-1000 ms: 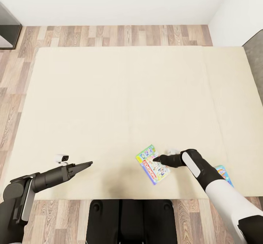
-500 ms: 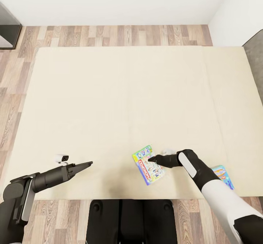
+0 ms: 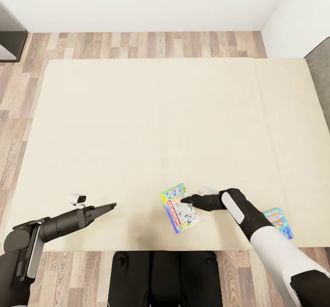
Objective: Put all the toys in the child's room - the three board games (two on the bed and one on the table), the two jigsaw puzzles on the table, and the tennis ball on the table - inside the toy box on the table in the child's room.
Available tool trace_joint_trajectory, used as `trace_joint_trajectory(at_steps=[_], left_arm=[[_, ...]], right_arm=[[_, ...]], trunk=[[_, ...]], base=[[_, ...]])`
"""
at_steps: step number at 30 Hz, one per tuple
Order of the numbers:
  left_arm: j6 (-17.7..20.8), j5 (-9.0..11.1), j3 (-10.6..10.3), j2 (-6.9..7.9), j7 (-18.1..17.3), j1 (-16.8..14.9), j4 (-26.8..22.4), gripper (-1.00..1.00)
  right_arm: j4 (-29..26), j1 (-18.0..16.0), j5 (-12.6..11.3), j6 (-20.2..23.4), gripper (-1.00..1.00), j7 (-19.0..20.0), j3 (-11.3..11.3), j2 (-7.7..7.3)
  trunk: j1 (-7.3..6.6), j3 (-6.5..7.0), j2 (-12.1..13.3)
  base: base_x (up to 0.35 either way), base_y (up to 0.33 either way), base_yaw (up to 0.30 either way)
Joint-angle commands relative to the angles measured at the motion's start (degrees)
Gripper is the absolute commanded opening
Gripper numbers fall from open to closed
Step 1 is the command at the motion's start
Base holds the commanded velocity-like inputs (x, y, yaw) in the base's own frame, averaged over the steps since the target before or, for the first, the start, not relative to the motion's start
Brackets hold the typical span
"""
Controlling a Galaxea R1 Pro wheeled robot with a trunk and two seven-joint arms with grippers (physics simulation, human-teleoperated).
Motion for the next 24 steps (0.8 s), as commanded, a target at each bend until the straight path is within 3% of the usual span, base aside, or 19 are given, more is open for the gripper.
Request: trace_joint_trajectory(at_steps=[1, 24], left_arm=[[0.6, 0.0, 0.0, 0.02, -0.2, 0.0, 0.0, 1.00], [0.6, 0.0, 0.0, -0.01, -0.2, 0.0, 0.0, 1.00]], right_arm=[[0.0, 0.0, 0.4, 0.1, 1.00, 0.5, 0.1, 0.05], [5.1, 0.0, 0.7, -0.4, 1.00, 0.6, 0.1, 0.57]], trunk=[[0.03, -0.06, -0.1], [0.03, -0.06, -0.1]], base=[[0.000, 0.000, 0.000], [0.000, 0.000, 0.000]])
